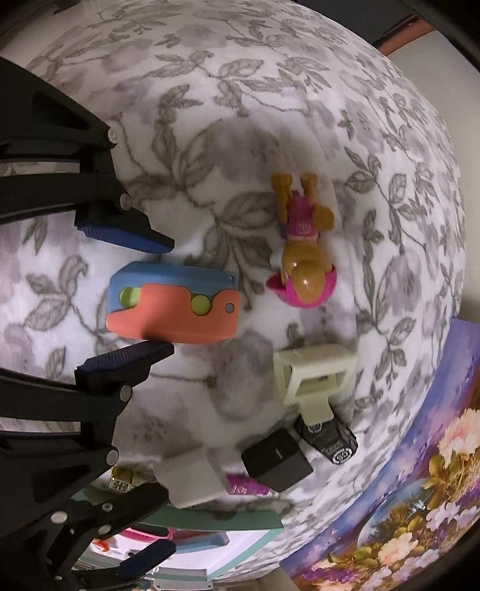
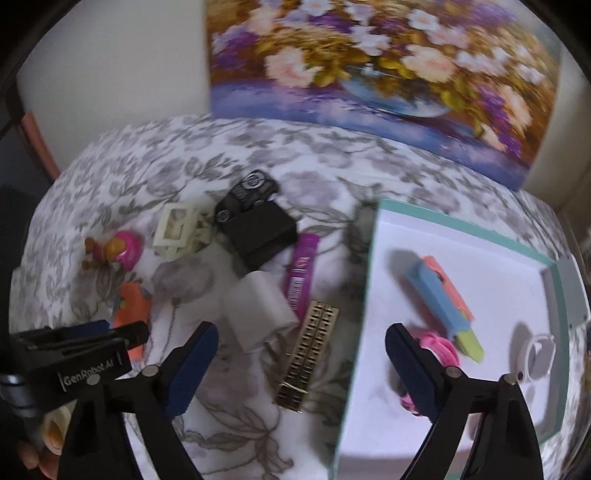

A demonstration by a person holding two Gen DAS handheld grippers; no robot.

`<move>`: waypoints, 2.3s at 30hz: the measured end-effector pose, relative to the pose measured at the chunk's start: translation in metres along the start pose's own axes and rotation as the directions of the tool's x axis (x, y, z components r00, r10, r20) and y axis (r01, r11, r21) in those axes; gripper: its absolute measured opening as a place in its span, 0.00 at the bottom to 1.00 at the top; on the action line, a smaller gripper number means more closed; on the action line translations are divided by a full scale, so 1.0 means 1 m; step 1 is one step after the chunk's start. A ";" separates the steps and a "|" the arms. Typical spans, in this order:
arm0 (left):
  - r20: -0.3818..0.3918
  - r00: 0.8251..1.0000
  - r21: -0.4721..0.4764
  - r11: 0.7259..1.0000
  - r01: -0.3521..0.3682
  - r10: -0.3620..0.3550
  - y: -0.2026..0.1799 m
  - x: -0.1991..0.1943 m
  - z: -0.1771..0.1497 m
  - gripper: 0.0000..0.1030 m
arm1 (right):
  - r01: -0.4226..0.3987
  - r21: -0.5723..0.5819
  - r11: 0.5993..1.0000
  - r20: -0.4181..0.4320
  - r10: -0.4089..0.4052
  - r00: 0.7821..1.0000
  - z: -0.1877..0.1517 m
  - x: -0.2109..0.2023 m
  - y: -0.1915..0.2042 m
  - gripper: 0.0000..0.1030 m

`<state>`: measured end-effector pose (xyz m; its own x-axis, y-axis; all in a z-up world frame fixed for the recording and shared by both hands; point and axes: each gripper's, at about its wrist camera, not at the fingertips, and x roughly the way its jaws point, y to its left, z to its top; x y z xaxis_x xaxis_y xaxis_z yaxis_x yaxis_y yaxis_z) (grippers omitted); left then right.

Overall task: Organize rigid objects
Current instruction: 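Grasp the orange-blue toy block with the left gripper, then lift the toy block with the left gripper while the right gripper grasps the white charger plug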

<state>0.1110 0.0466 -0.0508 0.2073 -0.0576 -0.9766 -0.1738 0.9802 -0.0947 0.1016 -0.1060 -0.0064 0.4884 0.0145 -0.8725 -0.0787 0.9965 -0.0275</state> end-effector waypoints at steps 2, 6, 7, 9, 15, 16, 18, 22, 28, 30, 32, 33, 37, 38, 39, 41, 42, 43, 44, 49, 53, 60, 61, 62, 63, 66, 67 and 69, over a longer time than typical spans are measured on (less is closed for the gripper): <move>-0.006 1.000 -0.001 1.000 0.002 -0.002 0.005 0.001 0.000 0.49 | -0.002 -0.025 1.000 -0.008 0.001 1.000 0.000 0.006 0.007 0.86; -0.007 1.000 -0.003 1.000 0.001 -0.001 0.008 0.005 0.001 0.49 | -0.017 -0.049 0.999 -0.026 0.016 1.000 -0.001 0.017 0.017 0.83; -0.007 1.000 -0.003 1.000 0.000 0.000 0.008 0.003 -0.002 0.49 | -0.012 -0.059 0.998 -0.028 0.010 1.000 -0.001 0.020 0.020 0.80; -0.006 1.000 -0.001 1.000 -0.002 0.002 0.008 0.007 0.000 0.49 | -0.004 -0.066 0.998 -0.032 0.002 0.999 -0.001 0.024 0.023 0.77; -0.003 1.000 -0.006 1.000 -0.005 0.005 0.006 0.013 0.009 0.49 | 0.010 -0.076 0.997 -0.031 -0.012 0.999 -0.002 0.034 0.027 0.72; -0.003 1.000 -0.008 1.000 -0.005 0.005 0.007 0.013 0.010 0.49 | 0.019 -0.083 0.996 -0.028 -0.021 0.999 -0.002 0.035 0.028 0.71; 0.001 1.000 -0.009 1.000 -0.007 0.007 0.005 0.011 0.010 0.49 | 0.025 -0.097 0.995 -0.018 -0.026 0.999 -0.001 0.035 0.030 0.67; 0.010 0.999 0.010 0.999 -0.034 0.034 -0.001 0.011 0.010 0.49 | 0.057 -0.147 0.988 -0.001 -0.057 0.998 -0.002 0.036 0.039 0.54; 0.024 0.997 0.035 0.996 -0.078 0.077 -0.009 0.015 0.012 0.50 | 0.076 -0.171 0.982 0.003 -0.077 0.997 -0.004 0.036 0.042 0.54; 0.029 0.996 0.033 0.996 -0.081 0.080 -0.011 0.015 0.012 0.51 | 0.068 -0.155 0.986 -0.002 -0.069 0.998 -0.005 0.035 0.039 0.54; 0.033 0.996 0.029 0.996 -0.084 0.083 -0.011 0.015 0.013 0.51 | 0.064 -0.149 0.987 -0.003 -0.066 0.998 -0.006 0.035 0.038 0.54; 0.032 0.996 0.026 0.996 -0.083 0.083 -0.011 0.015 0.013 0.51 | 0.062 -0.145 0.988 -0.006 -0.063 0.998 -0.005 0.034 0.038 0.54; 0.039 0.997 0.009 0.998 -0.069 0.069 -0.009 0.013 0.015 0.42 | 0.020 -0.103 0.994 -0.024 -0.023 0.999 -0.004 0.031 0.032 0.53; 0.039 0.997 0.004 0.998 -0.063 0.063 -0.005 0.011 0.015 0.42 | 0.008 -0.085 0.996 -0.029 -0.011 1.000 -0.004 0.030 0.030 0.53; 0.040 0.997 -0.001 0.998 -0.059 0.059 -0.004 0.011 0.016 0.42 | -0.002 -0.064 0.998 -0.035 0.000 0.999 -0.003 0.030 0.026 0.53; 0.040 0.998 -0.004 0.999 -0.054 0.054 -0.002 0.009 0.016 0.42 | -0.021 -0.024 0.999 -0.047 0.020 0.999 -0.002 0.029 0.020 0.53; 0.041 0.998 -0.009 0.999 -0.046 0.047 0.001 0.008 0.017 0.42 | -0.030 -0.009 0.999 -0.051 0.030 0.998 -0.001 0.028 0.018 0.53; 0.043 0.998 -0.013 0.999 -0.036 0.036 0.003 0.006 0.017 0.42 | -0.042 0.005 0.999 -0.055 0.042 0.998 -0.001 0.027 0.015 0.53; 0.048 0.999 -0.019 1.000 -0.023 0.024 0.004 0.002 0.018 0.42 | -0.058 0.018 0.998 -0.055 0.059 0.997 0.000 0.025 0.013 0.53; 0.092 0.996 -0.017 1.000 0.001 0.001 0.002 -0.019 0.021 0.42 | -0.111 0.082 0.990 -0.041 0.114 0.993 0.006 0.011 0.002 0.53; 0.148 0.989 -0.002 1.000 0.013 -0.012 -0.002 -0.044 0.025 0.42 | -0.145 0.141 0.979 -0.025 0.150 0.988 0.014 -0.003 -0.014 0.53; 0.220 0.975 0.055 0.998 0.026 -0.038 -0.029 -0.075 0.024 0.42 | -0.124 0.214 0.969 0.040 0.118 0.992 0.025 -0.033 -0.056 0.53; 0.224 0.974 0.063 0.998 0.027 -0.040 -0.035 -0.076 0.025 0.42 | -0.112 0.225 0.968 0.039 0.106 0.994 0.025 -0.034 -0.064 0.53; 0.228 0.973 0.073 0.997 0.028 -0.044 -0.042 -0.077 0.024 0.42 | -0.102 0.243 0.965 0.036 0.096 0.995 0.023 -0.033 -0.073 0.53; 0.229 0.972 0.080 0.996 0.032 -0.050 -0.046 -0.078 0.023 0.42 | -0.096 0.262 0.960 0.031 0.091 0.995 0.022 -0.032 -0.082 0.53; 0.220 0.971 0.104 0.992 0.068 -0.090 -0.062 -0.080 0.019 0.42 | -0.075 0.327 0.942 0.016 0.074 0.997 0.014 -0.029 -0.111 0.53; 0.215 0.972 0.113 0.991 0.076 -0.099 -0.067 -0.080 0.018 0.42 | -0.057 0.352 0.934 0.006 0.058 0.998 0.011 -0.029 -0.122 0.53; 0.208 0.973 0.139 0.987 0.076 -0.104 -0.081 -0.080 0.013 0.42 | -0.037 0.390 0.920 -0.004 0.042 0.999 0.005 -0.028 -0.138 0.53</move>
<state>0.1212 -0.0260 0.0378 0.4198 -0.1189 -0.8998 -0.0219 0.9898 -0.1410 0.1033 -0.2435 0.0247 0.4812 0.0560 -0.8748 0.2484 0.9484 0.1973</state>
